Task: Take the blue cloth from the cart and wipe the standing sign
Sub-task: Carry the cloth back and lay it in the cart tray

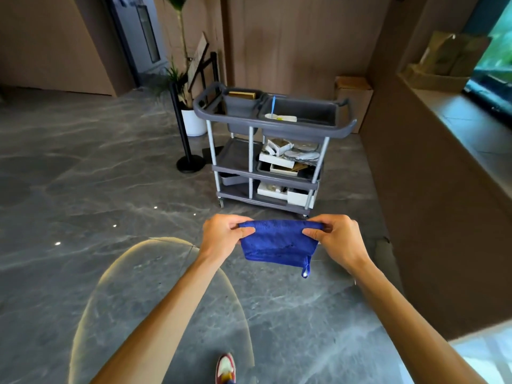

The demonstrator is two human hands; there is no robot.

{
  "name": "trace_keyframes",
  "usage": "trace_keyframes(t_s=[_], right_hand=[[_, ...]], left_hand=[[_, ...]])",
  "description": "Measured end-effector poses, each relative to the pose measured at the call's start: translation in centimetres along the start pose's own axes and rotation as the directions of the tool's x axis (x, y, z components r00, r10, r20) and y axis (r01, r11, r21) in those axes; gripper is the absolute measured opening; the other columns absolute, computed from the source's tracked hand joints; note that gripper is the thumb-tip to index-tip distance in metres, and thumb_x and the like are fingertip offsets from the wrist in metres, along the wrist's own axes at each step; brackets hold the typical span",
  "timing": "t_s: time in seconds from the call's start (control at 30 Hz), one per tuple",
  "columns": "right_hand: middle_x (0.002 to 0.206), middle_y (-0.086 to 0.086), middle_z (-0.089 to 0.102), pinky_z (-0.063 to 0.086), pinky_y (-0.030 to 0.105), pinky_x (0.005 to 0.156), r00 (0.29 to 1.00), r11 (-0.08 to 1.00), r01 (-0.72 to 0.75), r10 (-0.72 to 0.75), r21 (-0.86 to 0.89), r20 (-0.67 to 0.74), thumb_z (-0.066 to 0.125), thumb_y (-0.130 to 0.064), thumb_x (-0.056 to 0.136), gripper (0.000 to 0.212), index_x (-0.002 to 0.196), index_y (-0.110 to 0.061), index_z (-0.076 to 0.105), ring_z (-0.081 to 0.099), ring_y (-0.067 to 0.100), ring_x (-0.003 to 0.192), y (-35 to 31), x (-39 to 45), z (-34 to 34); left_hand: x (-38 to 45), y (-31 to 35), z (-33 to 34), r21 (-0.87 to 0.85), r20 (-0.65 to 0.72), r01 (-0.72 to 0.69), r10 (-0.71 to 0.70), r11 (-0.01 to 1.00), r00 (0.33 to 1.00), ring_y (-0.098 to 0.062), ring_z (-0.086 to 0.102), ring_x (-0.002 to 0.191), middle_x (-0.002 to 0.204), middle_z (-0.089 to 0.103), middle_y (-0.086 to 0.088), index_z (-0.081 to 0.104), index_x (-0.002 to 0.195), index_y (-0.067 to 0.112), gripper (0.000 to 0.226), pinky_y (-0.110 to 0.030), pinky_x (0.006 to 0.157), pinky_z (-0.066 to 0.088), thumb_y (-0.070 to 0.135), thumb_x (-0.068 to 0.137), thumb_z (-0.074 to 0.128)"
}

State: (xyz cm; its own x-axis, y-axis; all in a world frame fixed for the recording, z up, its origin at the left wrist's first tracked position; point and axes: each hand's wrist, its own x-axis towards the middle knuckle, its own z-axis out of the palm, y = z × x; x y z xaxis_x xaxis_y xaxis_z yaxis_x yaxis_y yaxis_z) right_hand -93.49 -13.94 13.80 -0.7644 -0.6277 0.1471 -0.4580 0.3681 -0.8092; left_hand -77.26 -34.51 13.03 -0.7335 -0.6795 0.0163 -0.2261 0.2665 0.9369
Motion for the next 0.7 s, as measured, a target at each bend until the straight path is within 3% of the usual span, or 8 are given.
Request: trace_keyframes(t_s=[0.17, 0.3, 0.5, 0.7], right_hand=[[0.072, -0.007, 0.075, 0.050, 0.014, 0.061, 0.999, 0.996, -0.014, 0.011, -0.092, -0.036, 0.080, -0.017, 0.084, 0.003, 0.084, -0.020, 0.079, 0.069, 0.006, 0.070, 0.4, 5.2, -0.5], [0.072, -0.009, 0.075, 0.050, 0.010, 0.061, 0.998, 0.995, -0.021, 0.015, -0.095, -0.062, 0.081, -0.017, 0.082, 0.007, 0.083, -0.023, 0.079, 0.068, 0.001, 0.070, 0.5, 10.1, -0.4], [0.069, -0.009, 0.075, 0.046, 0.007, 0.057, 0.988, 0.995, -0.082, 0.073, -0.061, -0.139, 0.083, -0.017, 0.081, 0.007, 0.083, -0.023, 0.080, 0.068, -0.002, 0.065, 0.4, 18.0, 0.7], [0.071, -0.009, 0.076, 0.050, 0.011, 0.060, 0.972, 0.993, -0.118, 0.110, -0.026, -0.209, 0.083, -0.017, 0.081, 0.008, 0.085, -0.023, 0.081, 0.069, 0.005, 0.068, 0.1, 23.9, 2.2]], left_hand=[[5.9, 0.0, 1.4, -0.046, 0.043, -0.029, 0.031, 0.999, 0.999, -0.001, 0.072, 0.067, 0.068, 0.075, 0.019, 0.079, 0.101, 0.011, 0.024, -0.025, 0.066, 0.063, -0.005, 0.083, 0.074], [11.9, 0.4, 1.6, -0.057, 0.076, -0.070, 0.074, 0.996, 0.994, 0.001, 0.073, 0.068, 0.068, 0.075, 0.020, 0.079, 0.101, 0.013, 0.024, -0.022, 0.064, 0.062, -0.004, 0.083, 0.075], [21.8, 0.9, 1.0, -0.071, 0.104, -0.094, 0.101, 0.993, 0.989, -0.012, 0.076, 0.078, 0.083, 0.079, 0.002, 0.079, 0.105, 0.008, 0.025, -0.031, 0.069, 0.063, -0.001, 0.081, 0.078], [29.4, 0.8, 0.7, -0.095, 0.150, -0.099, 0.112, 0.991, 0.982, -0.001, 0.073, 0.069, 0.070, 0.074, 0.018, 0.079, 0.095, 0.019, 0.026, -0.022, 0.060, 0.060, -0.002, 0.082, 0.077]])
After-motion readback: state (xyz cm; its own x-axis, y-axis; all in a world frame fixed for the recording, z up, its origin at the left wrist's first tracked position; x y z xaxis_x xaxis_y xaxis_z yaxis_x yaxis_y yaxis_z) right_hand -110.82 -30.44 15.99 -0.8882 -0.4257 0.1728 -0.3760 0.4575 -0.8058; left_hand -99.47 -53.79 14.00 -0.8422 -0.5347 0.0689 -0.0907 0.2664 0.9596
